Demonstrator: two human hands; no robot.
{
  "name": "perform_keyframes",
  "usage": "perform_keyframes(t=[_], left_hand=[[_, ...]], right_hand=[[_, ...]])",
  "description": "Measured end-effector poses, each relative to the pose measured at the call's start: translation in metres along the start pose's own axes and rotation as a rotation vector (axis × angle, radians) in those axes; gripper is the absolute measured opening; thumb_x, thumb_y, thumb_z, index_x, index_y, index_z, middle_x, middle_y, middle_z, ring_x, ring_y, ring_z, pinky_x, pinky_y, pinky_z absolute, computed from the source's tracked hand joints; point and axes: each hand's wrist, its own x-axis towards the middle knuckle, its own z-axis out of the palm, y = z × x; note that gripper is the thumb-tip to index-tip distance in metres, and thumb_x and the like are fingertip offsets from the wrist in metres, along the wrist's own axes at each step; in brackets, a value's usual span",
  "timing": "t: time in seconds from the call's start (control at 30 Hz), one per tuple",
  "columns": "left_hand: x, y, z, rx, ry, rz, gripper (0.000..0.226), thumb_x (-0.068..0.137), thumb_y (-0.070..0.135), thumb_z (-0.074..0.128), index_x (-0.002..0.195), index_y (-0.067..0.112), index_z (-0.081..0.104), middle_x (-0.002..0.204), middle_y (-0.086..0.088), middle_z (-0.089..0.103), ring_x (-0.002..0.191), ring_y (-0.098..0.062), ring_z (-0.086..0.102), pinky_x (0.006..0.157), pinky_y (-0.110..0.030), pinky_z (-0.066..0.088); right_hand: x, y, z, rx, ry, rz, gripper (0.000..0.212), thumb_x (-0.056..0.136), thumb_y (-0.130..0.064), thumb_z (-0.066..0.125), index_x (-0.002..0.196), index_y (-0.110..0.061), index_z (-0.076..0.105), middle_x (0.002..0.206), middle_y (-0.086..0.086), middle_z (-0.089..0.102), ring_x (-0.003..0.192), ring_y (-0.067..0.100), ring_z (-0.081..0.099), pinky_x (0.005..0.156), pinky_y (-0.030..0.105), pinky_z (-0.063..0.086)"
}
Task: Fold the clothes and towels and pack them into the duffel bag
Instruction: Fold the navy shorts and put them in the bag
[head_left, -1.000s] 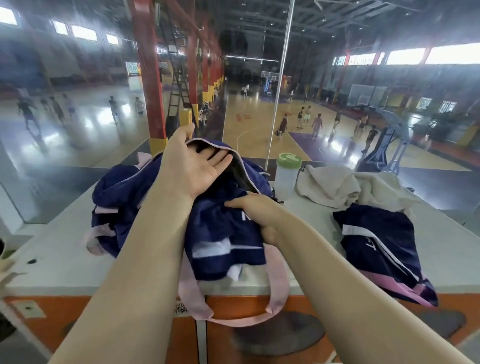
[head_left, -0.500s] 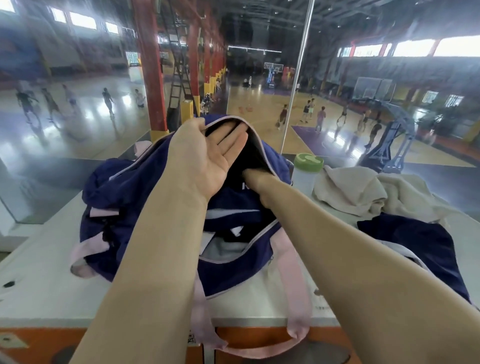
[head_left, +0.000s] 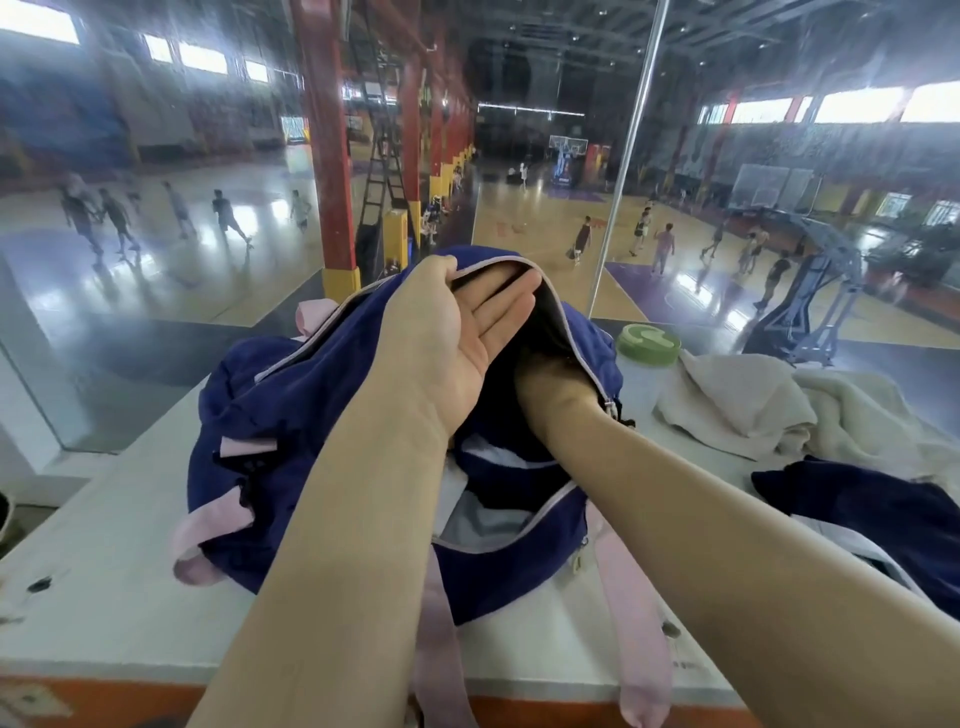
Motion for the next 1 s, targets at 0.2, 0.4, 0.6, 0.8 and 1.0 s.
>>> perform_keyframes(t=[0.2, 0.4, 0.6, 0.8, 1.0], left_hand=[[-0.001, -0.003, 0.002, 0.026, 0.014, 0.0, 0.04, 0.105, 0.02, 0.028, 0.128, -0.006, 0.05, 0.123, -0.023, 0.064, 0.107, -0.031, 0.066, 0.085, -0.034, 0.057], [-0.003, -0.002, 0.003, 0.044, 0.015, 0.004, 0.042, 0.106, 0.019, 0.026, 0.129, -0.007, 0.05, 0.124, -0.023, 0.064, 0.098, -0.027, 0.067, 0.085, -0.032, 0.057], [0.0, -0.001, -0.001, 0.093, 0.008, -0.005, 0.042, 0.106, 0.019, 0.027, 0.123, -0.007, 0.054, 0.123, -0.022, 0.065, 0.096, -0.025, 0.068, 0.084, -0.031, 0.057], [0.001, -0.002, -0.002, 0.096, -0.011, -0.013, 0.039, 0.106, 0.021, 0.028, 0.108, -0.003, 0.059, 0.121, -0.022, 0.065, 0.106, -0.029, 0.067, 0.087, -0.033, 0.056], [-0.002, -0.006, -0.006, 0.023, -0.005, -0.036, 0.036, 0.106, 0.026, 0.034, 0.12, 0.001, 0.056, 0.125, -0.02, 0.064, 0.114, -0.033, 0.062, 0.094, -0.04, 0.053]], right_hand=[[-0.008, -0.026, 0.011, -0.283, 0.157, -0.271, 0.033, 0.1, -0.009, 0.044, 0.131, -0.007, 0.053, 0.135, 0.012, 0.056, 0.125, 0.028, 0.053, 0.105, 0.039, 0.043], [0.029, -0.013, 0.018, -0.065, 0.091, -0.186, 0.039, 0.103, -0.015, 0.036, 0.14, -0.005, 0.044, 0.144, 0.018, 0.045, 0.132, 0.033, 0.043, 0.112, 0.041, 0.033], [0.058, -0.001, 0.054, 0.153, -0.093, -0.074, 0.068, 0.094, -0.058, 0.029, 0.15, -0.021, 0.031, 0.152, 0.007, 0.037, 0.138, 0.028, 0.034, 0.116, 0.039, 0.025], [0.053, 0.004, 0.056, 0.197, -0.187, -0.041, 0.079, 0.09, -0.07, 0.023, 0.155, -0.026, 0.015, 0.161, 0.003, 0.018, 0.147, 0.026, 0.016, 0.12, 0.042, 0.013], [0.016, -0.002, 0.039, 0.08, -0.256, -0.074, 0.065, 0.099, -0.053, 0.023, 0.154, -0.019, 0.017, 0.157, 0.012, 0.026, 0.142, 0.032, 0.028, 0.116, 0.042, 0.022]])
